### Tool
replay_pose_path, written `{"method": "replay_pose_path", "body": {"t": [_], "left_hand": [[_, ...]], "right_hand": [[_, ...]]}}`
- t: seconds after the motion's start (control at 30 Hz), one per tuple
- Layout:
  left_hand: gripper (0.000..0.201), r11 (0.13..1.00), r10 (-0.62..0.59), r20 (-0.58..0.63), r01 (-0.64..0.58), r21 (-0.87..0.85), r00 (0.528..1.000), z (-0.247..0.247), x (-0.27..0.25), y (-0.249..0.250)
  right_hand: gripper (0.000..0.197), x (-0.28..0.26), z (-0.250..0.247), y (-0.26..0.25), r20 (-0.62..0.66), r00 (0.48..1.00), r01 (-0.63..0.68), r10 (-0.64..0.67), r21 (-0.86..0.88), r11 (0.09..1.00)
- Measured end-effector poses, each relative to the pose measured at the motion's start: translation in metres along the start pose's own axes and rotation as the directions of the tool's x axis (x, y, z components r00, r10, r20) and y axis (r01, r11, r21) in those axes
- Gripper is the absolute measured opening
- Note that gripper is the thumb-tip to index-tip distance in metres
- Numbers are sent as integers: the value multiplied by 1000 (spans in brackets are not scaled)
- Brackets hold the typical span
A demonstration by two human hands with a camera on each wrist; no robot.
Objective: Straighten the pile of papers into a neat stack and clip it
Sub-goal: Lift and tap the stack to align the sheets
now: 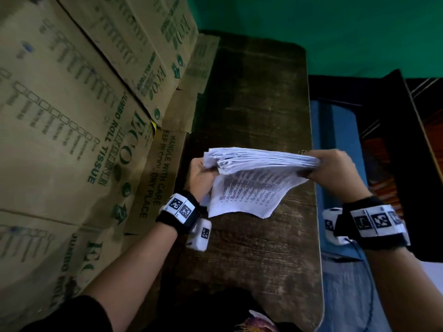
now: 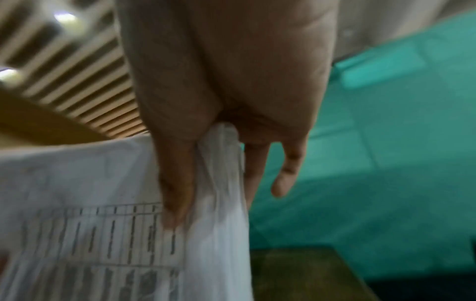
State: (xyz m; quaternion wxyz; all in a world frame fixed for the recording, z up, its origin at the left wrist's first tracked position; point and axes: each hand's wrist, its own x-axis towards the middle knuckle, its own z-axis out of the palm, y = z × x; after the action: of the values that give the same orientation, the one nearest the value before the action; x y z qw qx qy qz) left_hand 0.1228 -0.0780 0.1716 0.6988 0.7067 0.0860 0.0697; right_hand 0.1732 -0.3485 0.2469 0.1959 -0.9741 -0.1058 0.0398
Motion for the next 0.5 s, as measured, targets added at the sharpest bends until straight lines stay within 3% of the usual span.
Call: {"method": "replay_pose_path", "body": {"t": [0.03,0.1,0.17,0.23,0.27,0.3,0.4,0.5], "left_hand": [[16,1000,14,-47,-13,3,999,-2,1,-1],[19,998,36,-149,-43,-45,988,-2,2,7],[26,993,93,-190,-105,-54,977,-4,1,16],[33,985,136,-186,-153,-82,973,-3,-4,17],[34,986,126,-201,-144,-80,971,-1,-6,10],[32,990,100,-219,-119,-75,970,3,-8,2],[25,999,-35,-239,36,-2,970,5,-13,-28],[29,998,9,-178,3,66,984,-9,-8,-37]], "right_hand": [[17,0,3,5,-59,998,37,-24,245,969],[20,-7,7,2,-201,977,178,-64,619,765],[28,-13,13,-6,-323,946,289,-29,800,525],[30,-17,25,-8,-323,946,299,37,909,290],[35,-18,34,-6,-284,957,264,61,938,226],[42,-19,44,-5,-239,969,218,66,949,229],[39,-26,75,-4,-157,984,106,85,895,433],[40,-28,78,8,-150,983,96,104,908,408]]}}
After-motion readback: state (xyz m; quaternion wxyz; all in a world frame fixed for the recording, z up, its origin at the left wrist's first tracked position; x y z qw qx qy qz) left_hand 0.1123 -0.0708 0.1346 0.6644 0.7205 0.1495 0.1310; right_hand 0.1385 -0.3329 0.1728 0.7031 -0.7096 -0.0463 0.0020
